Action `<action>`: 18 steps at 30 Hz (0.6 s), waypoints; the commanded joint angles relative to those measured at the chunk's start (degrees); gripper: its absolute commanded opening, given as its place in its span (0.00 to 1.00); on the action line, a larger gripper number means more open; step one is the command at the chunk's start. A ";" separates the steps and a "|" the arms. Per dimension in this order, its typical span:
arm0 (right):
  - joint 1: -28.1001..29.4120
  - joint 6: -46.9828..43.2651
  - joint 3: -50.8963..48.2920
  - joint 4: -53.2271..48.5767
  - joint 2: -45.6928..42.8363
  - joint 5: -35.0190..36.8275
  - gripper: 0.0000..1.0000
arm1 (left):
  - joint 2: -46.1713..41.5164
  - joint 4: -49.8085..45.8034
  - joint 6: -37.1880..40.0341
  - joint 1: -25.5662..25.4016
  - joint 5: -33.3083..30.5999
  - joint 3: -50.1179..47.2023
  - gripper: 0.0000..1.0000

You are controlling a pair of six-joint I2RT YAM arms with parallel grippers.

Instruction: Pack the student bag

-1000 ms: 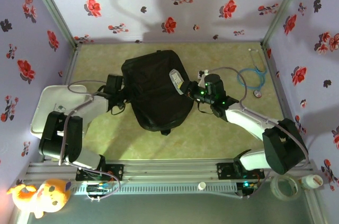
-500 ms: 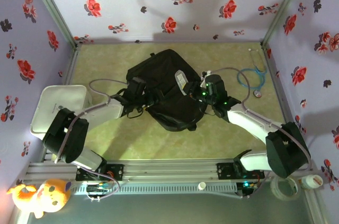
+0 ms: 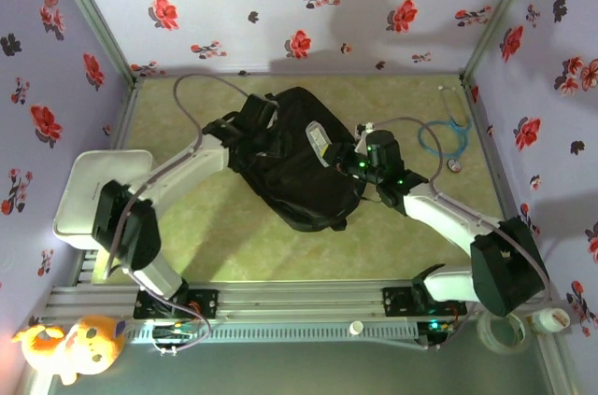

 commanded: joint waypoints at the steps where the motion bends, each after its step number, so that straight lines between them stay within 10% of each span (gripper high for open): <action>1: 0.12 1.66 -1.33 4.55 1.19 -3.39 0.18 | 6.24 -5.45 7.63 -0.10 -2.92 4.61 0.59; 18: 0.86 2.21 -2.34 2.95 2.01 -4.28 0.18 | 18.89 -7.19 9.99 -0.10 -7.73 15.70 0.19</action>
